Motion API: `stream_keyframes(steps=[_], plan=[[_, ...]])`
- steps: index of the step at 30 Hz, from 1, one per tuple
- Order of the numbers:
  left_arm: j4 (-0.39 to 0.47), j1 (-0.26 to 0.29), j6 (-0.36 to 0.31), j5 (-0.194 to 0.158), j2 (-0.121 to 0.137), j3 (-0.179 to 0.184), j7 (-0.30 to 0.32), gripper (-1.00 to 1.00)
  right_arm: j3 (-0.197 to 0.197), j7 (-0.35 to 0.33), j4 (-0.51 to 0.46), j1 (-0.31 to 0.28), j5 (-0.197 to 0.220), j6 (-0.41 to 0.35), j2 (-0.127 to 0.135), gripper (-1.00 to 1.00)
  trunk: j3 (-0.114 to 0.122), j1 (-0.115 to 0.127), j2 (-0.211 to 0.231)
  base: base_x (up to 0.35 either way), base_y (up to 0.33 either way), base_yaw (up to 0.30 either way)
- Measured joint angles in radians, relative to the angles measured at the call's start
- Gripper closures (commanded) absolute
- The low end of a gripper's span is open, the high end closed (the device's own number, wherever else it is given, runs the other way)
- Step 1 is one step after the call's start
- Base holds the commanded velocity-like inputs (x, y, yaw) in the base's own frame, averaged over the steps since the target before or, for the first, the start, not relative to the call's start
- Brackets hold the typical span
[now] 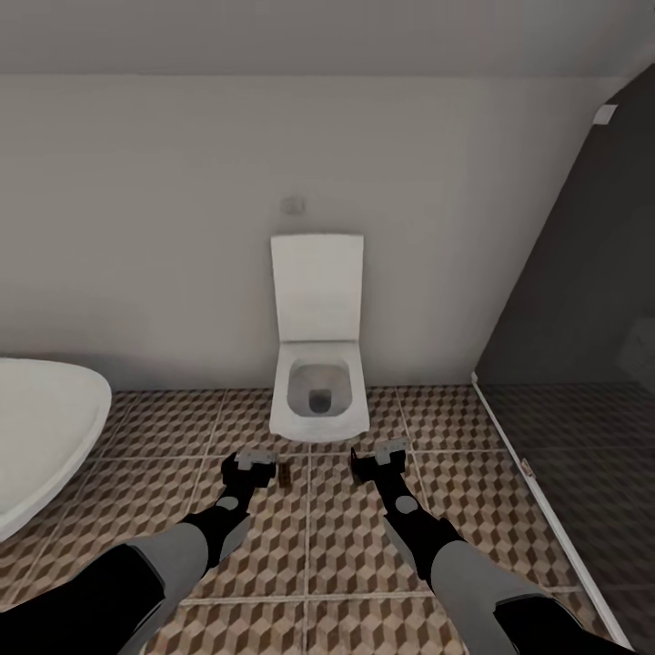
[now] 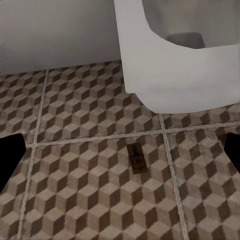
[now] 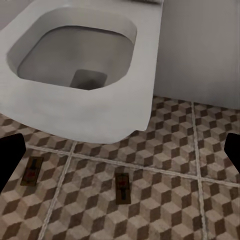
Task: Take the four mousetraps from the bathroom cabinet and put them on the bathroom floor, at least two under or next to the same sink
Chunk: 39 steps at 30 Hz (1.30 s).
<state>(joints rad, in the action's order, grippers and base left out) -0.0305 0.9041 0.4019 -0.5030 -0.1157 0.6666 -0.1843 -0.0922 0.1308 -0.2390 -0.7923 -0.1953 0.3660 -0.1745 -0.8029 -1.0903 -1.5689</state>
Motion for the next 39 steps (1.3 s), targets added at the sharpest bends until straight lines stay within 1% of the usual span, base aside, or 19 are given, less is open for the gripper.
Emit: stream_keyframes(steps=[39], plan=[[0.0, 0.0, 0.0, 0.0, -0.001, 0.0, 0.001, -1.0, 0.001, 0.0, 0.0, 0.0, 0.0, 0.0, 0.0, -1.0, 0.122, 0.15, 0.273, 0.0, 0.0, 0.0]])
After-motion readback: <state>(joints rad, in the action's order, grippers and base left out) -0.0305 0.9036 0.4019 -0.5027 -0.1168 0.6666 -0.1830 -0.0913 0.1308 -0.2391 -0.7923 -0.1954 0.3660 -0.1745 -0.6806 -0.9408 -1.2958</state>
